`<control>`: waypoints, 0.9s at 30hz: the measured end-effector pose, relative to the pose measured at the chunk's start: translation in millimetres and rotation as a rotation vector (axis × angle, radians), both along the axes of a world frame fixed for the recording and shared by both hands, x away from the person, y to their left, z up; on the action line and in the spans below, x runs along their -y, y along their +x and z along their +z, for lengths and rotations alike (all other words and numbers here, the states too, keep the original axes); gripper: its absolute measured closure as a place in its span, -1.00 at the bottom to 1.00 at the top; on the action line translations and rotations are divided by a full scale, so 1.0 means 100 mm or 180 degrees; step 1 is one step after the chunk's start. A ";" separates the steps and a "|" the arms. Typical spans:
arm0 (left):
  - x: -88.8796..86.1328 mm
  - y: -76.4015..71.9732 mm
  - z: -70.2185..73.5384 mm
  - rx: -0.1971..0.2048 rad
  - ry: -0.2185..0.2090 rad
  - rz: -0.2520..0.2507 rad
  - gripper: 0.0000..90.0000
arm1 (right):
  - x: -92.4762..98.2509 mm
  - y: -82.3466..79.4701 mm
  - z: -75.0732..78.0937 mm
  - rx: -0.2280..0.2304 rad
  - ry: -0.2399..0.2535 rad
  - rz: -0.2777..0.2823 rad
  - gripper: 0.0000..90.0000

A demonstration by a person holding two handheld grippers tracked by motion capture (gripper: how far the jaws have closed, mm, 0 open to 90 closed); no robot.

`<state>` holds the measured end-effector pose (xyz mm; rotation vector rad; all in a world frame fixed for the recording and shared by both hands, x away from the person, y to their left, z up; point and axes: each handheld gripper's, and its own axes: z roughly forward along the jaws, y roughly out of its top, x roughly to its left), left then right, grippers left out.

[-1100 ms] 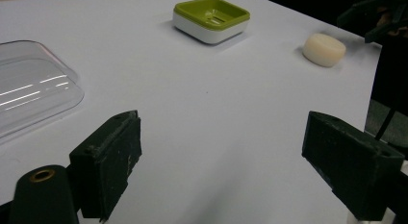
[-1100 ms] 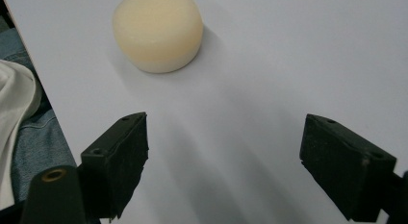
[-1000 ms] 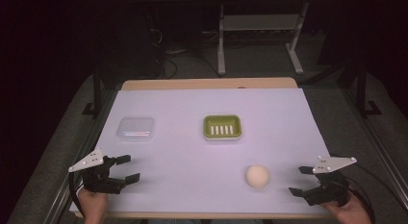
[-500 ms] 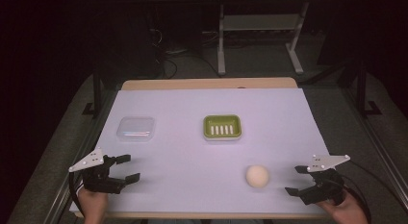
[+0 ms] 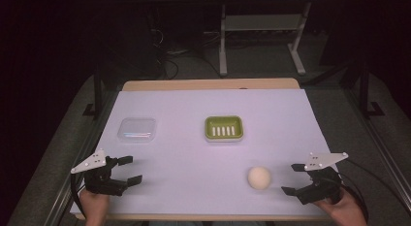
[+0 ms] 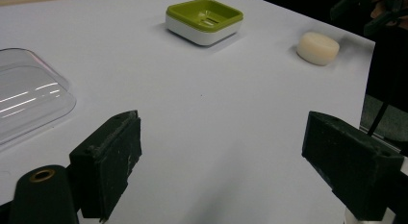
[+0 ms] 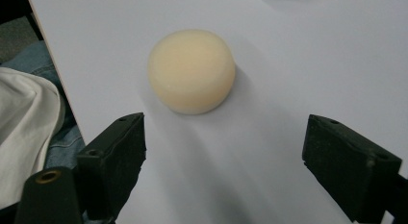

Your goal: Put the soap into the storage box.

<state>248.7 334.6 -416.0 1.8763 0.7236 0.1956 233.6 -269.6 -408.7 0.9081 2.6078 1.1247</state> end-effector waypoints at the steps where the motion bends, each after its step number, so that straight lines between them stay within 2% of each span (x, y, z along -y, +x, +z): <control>1: 0.00 0.00 0.00 0.0003 0.0004 -0.0007 -0.71 | -0.01 0.00 0.01 0.0003 0.0011 0.0008 -0.68; 16: 0.03 -0.02 0.00 0.0002 0.0016 0.0004 -0.71 | -0.11 0.08 0.14 -0.0026 -0.0079 0.0114 -0.67; 17: 0.03 -0.02 0.00 0.0011 0.0015 0.0005 -0.71 | -0.15 0.11 0.15 -0.0061 -0.0143 0.0137 -0.67; 20: 0.02 -0.03 0.01 0.0018 0.0039 0.0010 -0.71 | -0.20 0.15 0.15 -0.0121 -0.0208 0.0166 -0.67; 27: 0.00 -0.02 0.01 0.0034 0.0019 0.0028 -0.71 | -0.31 0.23 0.15 -0.0110 -0.0257 0.0250 -0.67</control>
